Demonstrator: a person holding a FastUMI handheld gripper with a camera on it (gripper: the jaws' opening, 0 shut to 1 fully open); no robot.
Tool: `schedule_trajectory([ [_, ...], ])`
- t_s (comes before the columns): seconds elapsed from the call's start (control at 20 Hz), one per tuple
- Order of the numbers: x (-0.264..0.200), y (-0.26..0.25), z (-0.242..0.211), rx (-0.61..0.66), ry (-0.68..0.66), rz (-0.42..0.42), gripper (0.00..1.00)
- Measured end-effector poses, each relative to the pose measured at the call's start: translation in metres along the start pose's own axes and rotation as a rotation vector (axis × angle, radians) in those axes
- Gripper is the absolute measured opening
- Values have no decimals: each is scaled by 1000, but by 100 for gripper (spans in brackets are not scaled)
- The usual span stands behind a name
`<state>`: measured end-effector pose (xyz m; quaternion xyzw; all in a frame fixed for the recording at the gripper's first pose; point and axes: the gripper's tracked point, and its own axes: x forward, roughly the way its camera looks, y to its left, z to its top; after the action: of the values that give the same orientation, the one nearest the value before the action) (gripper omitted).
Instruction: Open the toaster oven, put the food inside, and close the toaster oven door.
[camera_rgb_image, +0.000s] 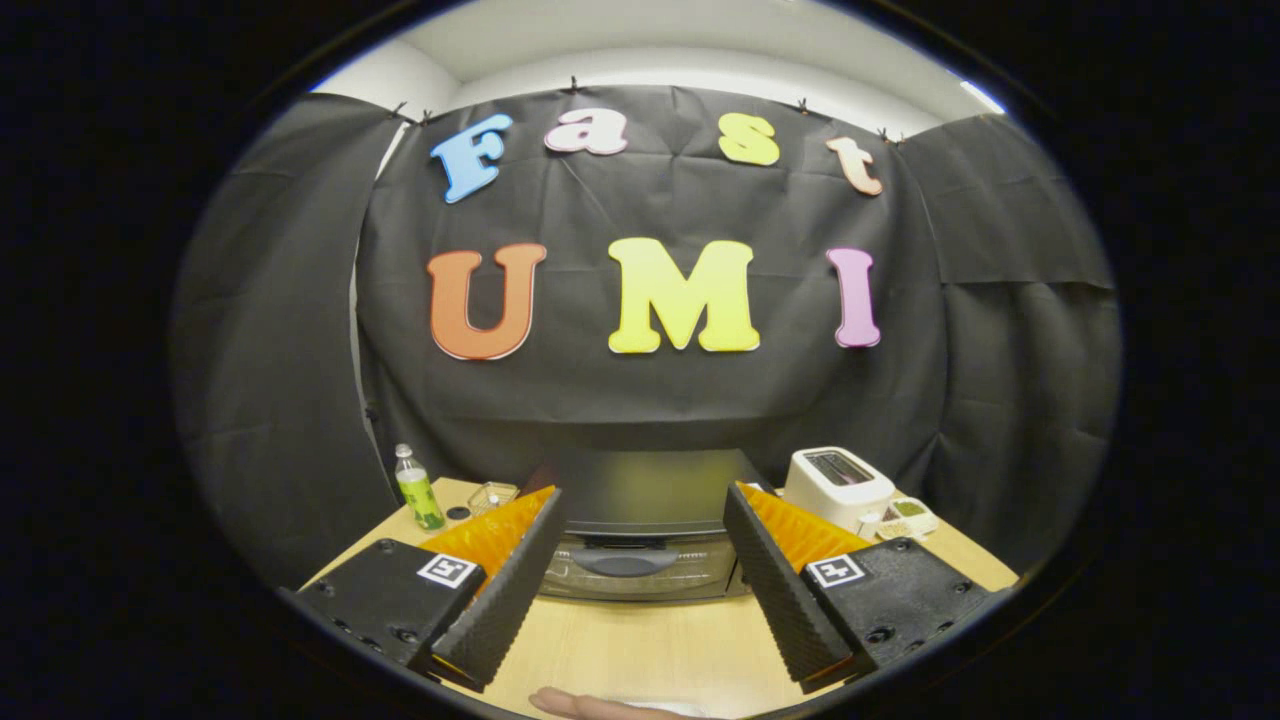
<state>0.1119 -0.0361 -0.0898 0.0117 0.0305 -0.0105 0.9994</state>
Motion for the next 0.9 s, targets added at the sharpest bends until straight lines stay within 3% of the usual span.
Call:
schedule_trajectory([
  [0.55, 95, 4, -66, -8, 120, -28, 100],
  [0.9, 126, 15, -102, -26, 184, -75, 100],
])
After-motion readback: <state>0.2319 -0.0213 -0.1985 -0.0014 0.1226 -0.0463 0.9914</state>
